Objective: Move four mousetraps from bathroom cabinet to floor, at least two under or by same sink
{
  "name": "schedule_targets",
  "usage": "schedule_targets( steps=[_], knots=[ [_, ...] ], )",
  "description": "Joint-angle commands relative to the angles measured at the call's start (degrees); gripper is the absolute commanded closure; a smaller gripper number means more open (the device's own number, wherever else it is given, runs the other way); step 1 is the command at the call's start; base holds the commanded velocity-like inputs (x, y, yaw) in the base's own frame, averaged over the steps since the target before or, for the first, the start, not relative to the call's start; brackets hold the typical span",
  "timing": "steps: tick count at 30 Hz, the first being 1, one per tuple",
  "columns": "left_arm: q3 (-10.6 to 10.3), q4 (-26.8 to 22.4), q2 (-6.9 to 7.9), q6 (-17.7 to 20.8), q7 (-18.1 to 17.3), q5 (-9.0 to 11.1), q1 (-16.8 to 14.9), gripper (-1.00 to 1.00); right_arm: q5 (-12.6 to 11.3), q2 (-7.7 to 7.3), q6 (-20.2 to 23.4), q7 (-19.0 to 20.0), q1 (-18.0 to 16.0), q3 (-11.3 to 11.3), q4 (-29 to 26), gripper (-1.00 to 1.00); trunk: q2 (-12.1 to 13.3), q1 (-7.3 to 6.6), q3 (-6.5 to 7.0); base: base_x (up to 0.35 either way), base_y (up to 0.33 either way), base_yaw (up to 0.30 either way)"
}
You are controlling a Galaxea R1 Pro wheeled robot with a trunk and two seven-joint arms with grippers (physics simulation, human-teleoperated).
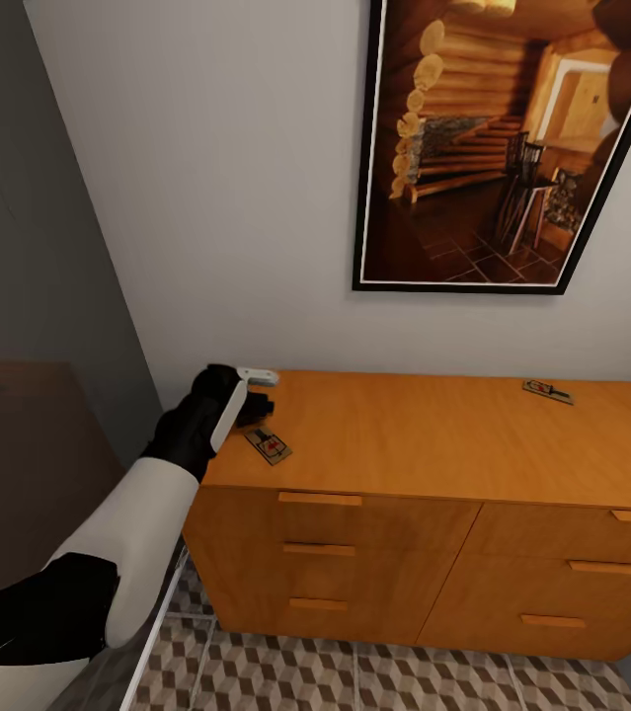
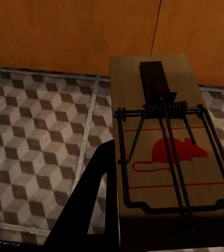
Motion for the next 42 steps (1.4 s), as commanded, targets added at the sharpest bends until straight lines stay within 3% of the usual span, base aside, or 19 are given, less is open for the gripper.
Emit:
schedule_targets(
  steps=[1, 42],
  knots=[
    [-0.1, 0.2, 0.01, 0.2, 0.4, 0.4, 0.0, -1.00, -0.1, 0.02, -0.1, 0.4, 0.0, -0.1, 0.0, 1.00, 0.0, 0.00, -0.05, 0.000, 0.000, 0.000],
    [0.0, 3.4, 0.15, 0.2, 0.4, 0.4, 0.1, -1.00, -0.1, 0.02, -0.1, 0.5, 0.0, -0.1, 0.0, 1.00, 0.0, 0.00, -0.05, 0.000, 0.000, 0.000]
  ],
)
